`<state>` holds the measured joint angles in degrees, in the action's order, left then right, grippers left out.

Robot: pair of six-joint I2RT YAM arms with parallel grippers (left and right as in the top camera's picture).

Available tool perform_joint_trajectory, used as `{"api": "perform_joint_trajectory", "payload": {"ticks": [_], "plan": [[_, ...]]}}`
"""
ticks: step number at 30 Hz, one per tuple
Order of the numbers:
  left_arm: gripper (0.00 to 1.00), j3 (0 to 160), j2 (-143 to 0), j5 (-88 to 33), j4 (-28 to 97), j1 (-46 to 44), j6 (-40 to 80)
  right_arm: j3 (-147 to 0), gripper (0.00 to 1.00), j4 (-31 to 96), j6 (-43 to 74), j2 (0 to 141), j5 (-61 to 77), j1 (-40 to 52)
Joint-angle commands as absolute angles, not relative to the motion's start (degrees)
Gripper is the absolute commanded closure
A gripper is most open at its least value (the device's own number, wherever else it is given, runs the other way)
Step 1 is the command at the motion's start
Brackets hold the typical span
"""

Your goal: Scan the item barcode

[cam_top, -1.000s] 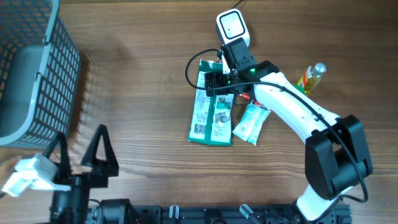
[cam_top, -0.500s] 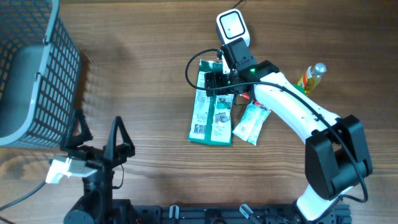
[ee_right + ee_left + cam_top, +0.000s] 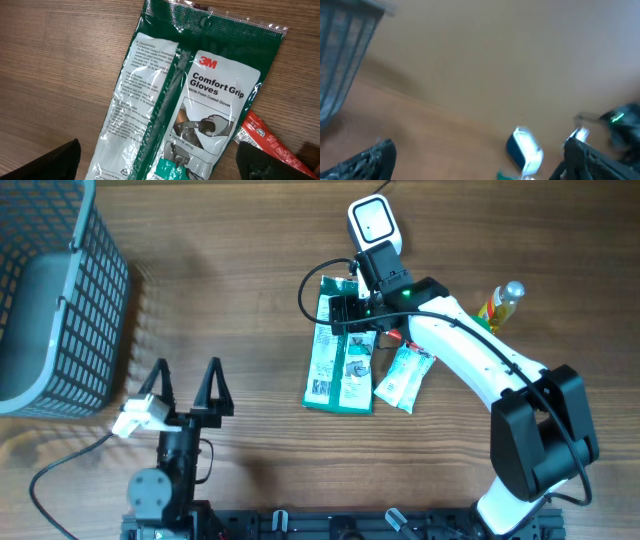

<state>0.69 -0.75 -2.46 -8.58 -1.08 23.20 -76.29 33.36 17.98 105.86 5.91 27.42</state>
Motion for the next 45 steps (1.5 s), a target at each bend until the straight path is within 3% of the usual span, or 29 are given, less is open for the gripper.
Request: {"api": "perform_joint_trajectory", "payload": {"ticks": [1, 3, 45], "plan": [[0.0, 0.32, -0.19, -0.43, -0.54, -1.28, 22.72, -76.03, 0.0, 33.23, 18.17, 106.54, 5.37, 27.14], [0.0, 0.32, -0.19, -0.45, 4.54, -1.28, 22.74, -76.03, 0.0, 33.23, 18.17, 106.54, 5.34, 27.14], [0.0, 0.32, -0.21, -0.78, 4.32, -1.28, 22.74, -76.03, 0.0, 33.21, 18.17, 106.54, 5.37, 27.14]]}}
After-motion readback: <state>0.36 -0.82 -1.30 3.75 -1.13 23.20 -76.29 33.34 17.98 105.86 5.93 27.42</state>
